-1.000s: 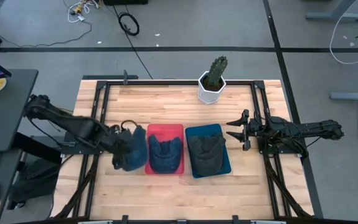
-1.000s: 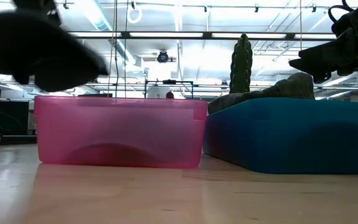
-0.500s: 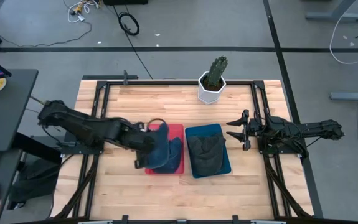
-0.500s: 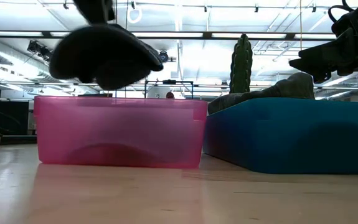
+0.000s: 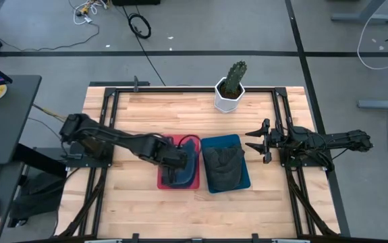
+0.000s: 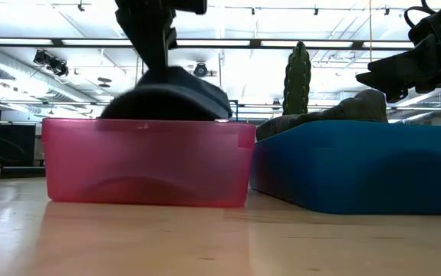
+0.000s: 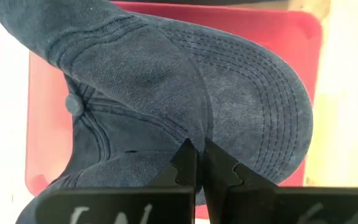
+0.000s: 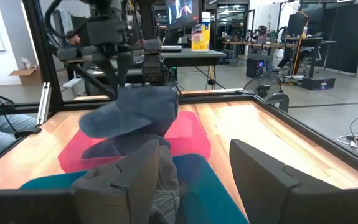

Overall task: Pick & Place hat
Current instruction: Put the blue cap into the pink bin

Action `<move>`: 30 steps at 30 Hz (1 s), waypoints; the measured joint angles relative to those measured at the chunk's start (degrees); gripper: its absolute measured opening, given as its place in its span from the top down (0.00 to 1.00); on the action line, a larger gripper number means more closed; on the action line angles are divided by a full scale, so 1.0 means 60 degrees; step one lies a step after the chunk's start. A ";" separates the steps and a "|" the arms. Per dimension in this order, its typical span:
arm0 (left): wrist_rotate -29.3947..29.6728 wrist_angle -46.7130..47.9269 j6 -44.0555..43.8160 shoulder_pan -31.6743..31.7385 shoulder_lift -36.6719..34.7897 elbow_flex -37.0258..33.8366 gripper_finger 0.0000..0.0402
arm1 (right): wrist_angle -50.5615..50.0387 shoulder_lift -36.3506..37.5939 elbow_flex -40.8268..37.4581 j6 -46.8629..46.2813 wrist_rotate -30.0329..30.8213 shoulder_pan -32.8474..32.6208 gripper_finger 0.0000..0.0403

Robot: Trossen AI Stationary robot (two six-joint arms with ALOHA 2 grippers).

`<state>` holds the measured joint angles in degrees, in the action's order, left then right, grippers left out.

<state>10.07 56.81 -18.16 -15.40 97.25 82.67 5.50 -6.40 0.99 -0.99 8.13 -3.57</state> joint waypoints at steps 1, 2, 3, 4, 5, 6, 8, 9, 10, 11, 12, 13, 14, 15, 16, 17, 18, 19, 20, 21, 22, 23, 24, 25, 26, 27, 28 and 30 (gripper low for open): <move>-0.0001 -0.0037 0.0056 0.0020 0.0082 0.0000 0.98 | 0.0000 0.0001 0.0000 -0.0001 0.0002 -0.0001 0.49; -0.0062 -0.0119 0.0099 0.0034 0.0181 0.0000 0.98 | 0.0001 0.0001 0.0000 -0.0001 0.0002 -0.0002 0.49; -0.0133 -0.0194 0.0117 0.0040 0.0265 0.0004 0.98 | 0.0000 0.0000 0.0000 0.0000 0.0002 -0.0004 0.49; -0.0153 -0.0185 0.0121 0.0039 0.0364 0.0004 0.98 | 0.0000 0.0001 0.0000 0.0000 0.0002 -0.0001 0.49; -0.0154 -0.0155 0.0113 0.0052 0.0478 0.0004 0.98 | 0.0001 -0.0002 0.0000 0.0000 0.0002 0.0000 0.49; -0.0167 -0.0155 0.0107 0.0070 0.0594 0.0004 0.98 | 0.0000 0.0000 0.0000 0.0000 -0.0002 0.0000 0.49; -0.0309 -0.0186 0.0140 0.0082 0.0820 -0.0015 0.98 | 0.0000 -0.0002 0.0000 0.0000 0.0002 0.0000 0.49; -0.0417 -0.0279 0.0170 0.0089 0.0926 -0.0047 0.98 | 0.0000 0.0001 0.0000 0.0000 0.0002 0.0000 0.49; -0.0552 -0.0449 0.0243 0.0108 0.1025 -0.0095 0.98 | 0.0001 0.0001 0.0000 0.0000 0.0002 -0.0001 0.49; -0.0663 -0.0530 0.0328 0.0127 0.1146 -0.0102 0.98 | 0.0000 0.0000 0.0000 0.0000 0.0002 -0.0002 0.49; -0.0750 -0.0590 0.0364 0.0138 0.1274 -0.0102 0.98 | 0.0000 -0.0002 0.0000 0.0000 0.0002 -0.0002 0.49; -0.0815 -0.0676 0.0399 0.0151 0.1389 -0.0102 0.98 | 0.0001 -0.0001 0.0000 0.0000 0.0002 -0.0002 0.49; -0.0838 -0.0738 0.0448 0.0173 0.1497 -0.0102 0.98 | 0.0001 0.0000 0.0000 0.0000 0.0000 -0.0002 0.49; -0.0837 -0.0771 0.0503 0.0193 0.1594 -0.0102 0.98 | 0.0000 0.0002 0.0000 0.0000 0.0002 -0.0003 0.49; -0.0834 -0.0820 0.0584 0.0207 0.1668 -0.0102 0.98 | 0.0000 0.0001 0.0000 0.0000 0.0001 0.0000 0.49; -0.0838 -0.0846 0.0640 0.0238 0.1751 -0.0098 0.98 | 0.0000 0.0000 0.0000 0.0000 0.0000 -0.0004 0.49; -0.0844 -0.0867 0.0691 0.0259 0.1835 -0.0096 0.98 | 0.0000 0.0000 0.0000 0.0000 -0.0002 0.0000 0.49; -0.0844 -0.0873 0.0717 0.0298 0.1899 -0.0095 0.98 | 0.0000 -0.0001 0.0000 -0.0001 0.0001 0.0000 0.49; -0.0869 -0.0867 0.0715 0.0331 0.1943 -0.0095 0.98 | 0.0000 0.0000 0.0000 0.0000 0.0001 -0.0004 0.49; -0.0898 -0.0865 0.0711 0.0369 0.1982 -0.0090 0.98 | 0.0000 -0.0002 0.0002 0.0000 0.0000 -0.0002 0.49; -0.0905 -0.0858 0.0711 0.0410 0.2007 -0.0087 0.97 | 0.0000 -0.0002 0.0000 0.0000 0.0002 -0.0002 0.49; -0.0911 -0.0838 0.0711 0.0433 0.2023 -0.0087 0.97 | 0.0000 0.0001 0.0000 0.0000 0.0001 -0.0001 0.49; -0.0918 -0.0829 0.0708 0.0459 0.2023 -0.0087 0.96 | 0.0000 -0.0001 0.0000 0.0000 0.0002 0.0000 0.49; -0.0925 -0.0819 0.0708 0.0479 0.2023 -0.0087 0.96 | 0.0000 0.0002 0.0000 0.0000 0.0002 -0.0003 0.49; -0.0931 -0.0818 0.0708 0.0501 0.2023 -0.0087 0.95 | 0.0000 0.0002 0.0000 -0.0003 0.0002 0.0000 0.49; -0.0941 -0.0815 0.0708 0.0509 0.2023 -0.0091 0.94 | 0.0000 0.0002 0.0000 0.0000 0.0000 -0.0002 0.49; -0.0943 -0.0808 0.0708 0.0509 0.2023 -0.0091 0.93 | 0.0000 -0.0002 0.0000 0.0000 0.0002 0.0000 0.49; -0.0930 -0.0799 0.0708 0.0506 0.2023 -0.0091 0.90 | 0.0000 0.0002 0.0000 0.0000 -0.0001 -0.0001 0.49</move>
<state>4.48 52.01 -13.91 -12.36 109.38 82.13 5.50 -6.39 0.99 -0.99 8.13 -3.58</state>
